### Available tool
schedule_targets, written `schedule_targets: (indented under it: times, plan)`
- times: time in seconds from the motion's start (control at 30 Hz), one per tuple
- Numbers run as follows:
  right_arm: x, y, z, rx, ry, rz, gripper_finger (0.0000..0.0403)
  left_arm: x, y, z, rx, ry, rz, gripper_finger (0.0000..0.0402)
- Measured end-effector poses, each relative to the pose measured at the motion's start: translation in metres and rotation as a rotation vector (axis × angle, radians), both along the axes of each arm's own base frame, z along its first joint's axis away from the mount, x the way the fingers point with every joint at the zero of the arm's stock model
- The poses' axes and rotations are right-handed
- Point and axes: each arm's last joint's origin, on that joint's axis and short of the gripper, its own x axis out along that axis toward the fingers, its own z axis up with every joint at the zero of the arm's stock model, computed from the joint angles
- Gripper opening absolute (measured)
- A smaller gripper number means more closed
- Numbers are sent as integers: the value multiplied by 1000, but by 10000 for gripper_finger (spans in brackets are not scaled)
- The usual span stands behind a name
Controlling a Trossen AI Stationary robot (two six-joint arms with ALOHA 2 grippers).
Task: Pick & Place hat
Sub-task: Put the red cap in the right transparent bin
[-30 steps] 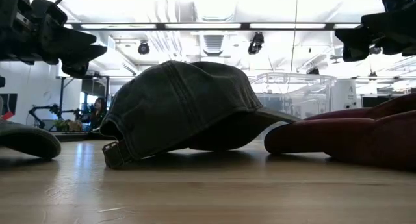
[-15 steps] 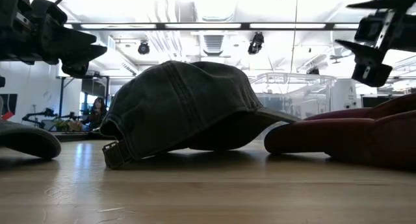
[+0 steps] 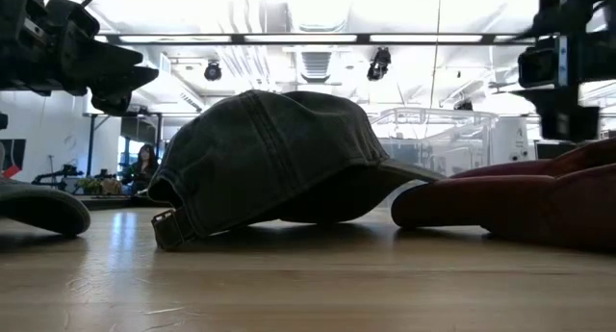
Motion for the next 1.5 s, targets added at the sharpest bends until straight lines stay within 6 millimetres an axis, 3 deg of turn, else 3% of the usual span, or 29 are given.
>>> schedule_targets:
  times: [0.2, 0.3, 0.37, 0.6, 0.9, 1.03, 1.2, 1.23, 1.33, 1.5]
  plan:
    - [7, 6, 38, -131, 515, 124, 246, 0, 0, 0, 0, 0, 0, 177]
    - [14, 7, 44, -230, 812, 186, 247, 0, 0, 0, 0, 0, 0, 177]
    - [25, 9, 47, -290, 907, 242, 247, 0, 0, 0, 0, 0, 0, 177]
    - [66, 16, 37, -416, 1001, 480, 261, 0, 0, 0, 0, 0, 0, 177]
    - [85, 18, -7, -487, 1075, 655, 253, 0, 0, 0, 0, 0, -1, 177]
    - [85, 18, -28, -452, 1084, 737, 190, 0, 0, 0, 0, 0, -1, 177]
    - [87, 19, -42, -440, 1071, 798, 53, 0, 0, 0, 0, 0, -1, 177]
    - [88, 20, -40, -445, 1062, 800, 31, 0, 0, 0, 0, 0, -1, 177]
    - [96, 19, -22, -503, 1006, 746, 14, 0, 0, 0, 0, 1, 0, 177]
    - [104, 18, 44, -592, 839, 615, 9, 0, 0, 0, 0, 1, 0, 177]
